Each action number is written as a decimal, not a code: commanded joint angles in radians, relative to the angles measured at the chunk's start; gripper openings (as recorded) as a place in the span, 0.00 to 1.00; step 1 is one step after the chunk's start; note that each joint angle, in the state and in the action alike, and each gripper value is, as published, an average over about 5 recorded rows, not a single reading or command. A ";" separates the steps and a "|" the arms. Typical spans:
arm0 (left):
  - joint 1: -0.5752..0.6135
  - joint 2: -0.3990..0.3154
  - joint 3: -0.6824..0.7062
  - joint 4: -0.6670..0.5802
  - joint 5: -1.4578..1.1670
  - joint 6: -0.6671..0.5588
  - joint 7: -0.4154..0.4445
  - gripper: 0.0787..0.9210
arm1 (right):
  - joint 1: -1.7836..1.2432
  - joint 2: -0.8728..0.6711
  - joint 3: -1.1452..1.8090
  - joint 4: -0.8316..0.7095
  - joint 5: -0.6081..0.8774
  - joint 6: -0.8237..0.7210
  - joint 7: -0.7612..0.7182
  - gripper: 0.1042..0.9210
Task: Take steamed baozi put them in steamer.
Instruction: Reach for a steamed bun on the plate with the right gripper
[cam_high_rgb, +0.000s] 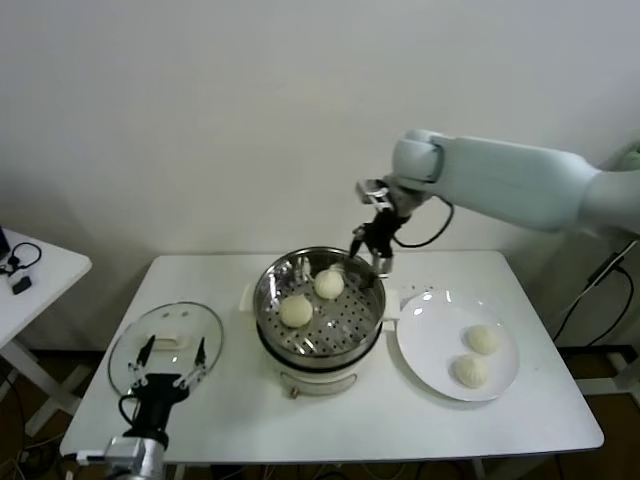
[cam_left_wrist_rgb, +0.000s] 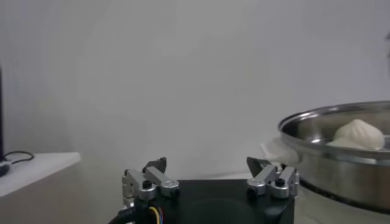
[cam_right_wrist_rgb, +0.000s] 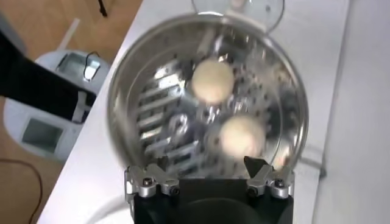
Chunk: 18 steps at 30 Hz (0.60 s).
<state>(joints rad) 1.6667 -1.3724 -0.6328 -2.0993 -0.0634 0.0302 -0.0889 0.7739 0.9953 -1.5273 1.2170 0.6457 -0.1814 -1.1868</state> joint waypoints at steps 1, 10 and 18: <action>-0.020 0.007 -0.006 0.002 -0.027 0.051 -0.041 0.88 | -0.029 -0.325 -0.001 0.128 -0.246 0.023 -0.032 0.88; -0.020 0.005 -0.020 0.007 -0.028 0.053 -0.044 0.88 | -0.294 -0.475 0.134 0.129 -0.458 0.055 0.025 0.88; -0.020 0.002 -0.023 0.005 -0.024 0.068 -0.054 0.88 | -0.522 -0.486 0.305 0.099 -0.532 0.076 0.045 0.88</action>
<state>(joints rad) 1.6493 -1.3694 -0.6558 -2.0943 -0.0841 0.0838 -0.1316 0.5103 0.6165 -1.3875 1.3073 0.2699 -0.1265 -1.1601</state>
